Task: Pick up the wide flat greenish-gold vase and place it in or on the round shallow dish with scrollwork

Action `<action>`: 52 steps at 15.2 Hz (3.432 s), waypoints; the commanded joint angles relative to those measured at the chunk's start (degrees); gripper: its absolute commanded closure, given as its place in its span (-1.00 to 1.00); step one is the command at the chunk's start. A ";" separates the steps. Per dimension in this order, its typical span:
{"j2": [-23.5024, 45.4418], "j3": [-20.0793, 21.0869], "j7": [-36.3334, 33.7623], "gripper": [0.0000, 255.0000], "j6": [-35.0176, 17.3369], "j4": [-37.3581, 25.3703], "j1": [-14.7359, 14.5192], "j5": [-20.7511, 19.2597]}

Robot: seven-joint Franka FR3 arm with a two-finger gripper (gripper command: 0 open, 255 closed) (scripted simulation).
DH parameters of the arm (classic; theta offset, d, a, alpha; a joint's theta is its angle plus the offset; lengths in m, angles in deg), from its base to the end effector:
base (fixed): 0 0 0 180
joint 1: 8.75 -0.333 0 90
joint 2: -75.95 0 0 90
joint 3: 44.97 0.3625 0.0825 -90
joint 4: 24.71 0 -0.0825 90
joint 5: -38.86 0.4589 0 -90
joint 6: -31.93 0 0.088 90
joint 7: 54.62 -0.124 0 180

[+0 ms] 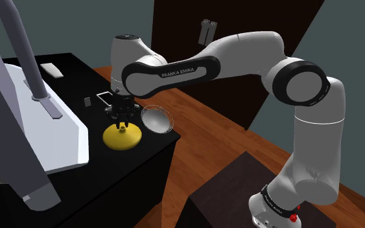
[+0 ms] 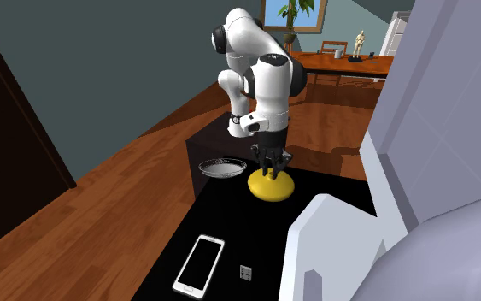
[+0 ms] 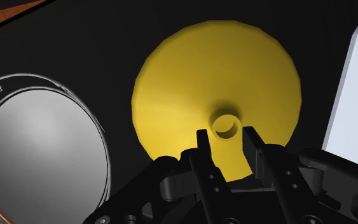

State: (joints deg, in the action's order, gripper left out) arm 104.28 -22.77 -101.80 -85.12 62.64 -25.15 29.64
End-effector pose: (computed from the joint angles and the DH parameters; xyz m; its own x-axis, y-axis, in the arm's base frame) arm 0.6457 0.4450 0.3891 0.9915 -0.1287 0.0182 -0.1272 -0.9895 -0.0680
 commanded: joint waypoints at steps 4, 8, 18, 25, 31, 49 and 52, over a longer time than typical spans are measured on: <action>0.00 0.00 0.00 1.00 0.00 0.01 0.00 0.00; -0.22 0.06 0.05 1.00 0.65 -0.44 0.01 0.10; -1.80 0.52 0.47 1.00 7.54 -5.87 -0.15 0.87; -2.09 0.71 0.63 1.00 12.77 -10.87 -0.56 1.09; -3.14 0.69 1.81 1.00 16.62 -13.75 0.17 1.63; -15.11 -2.95 17.91 1.00 14.88 -0.47 13.43 7.76; -15.20 -3.00 17.99 1.00 12.54 1.95 13.53 7.79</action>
State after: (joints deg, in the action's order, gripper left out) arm 89.12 -25.74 -83.88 -71.78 63.82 -11.68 37.41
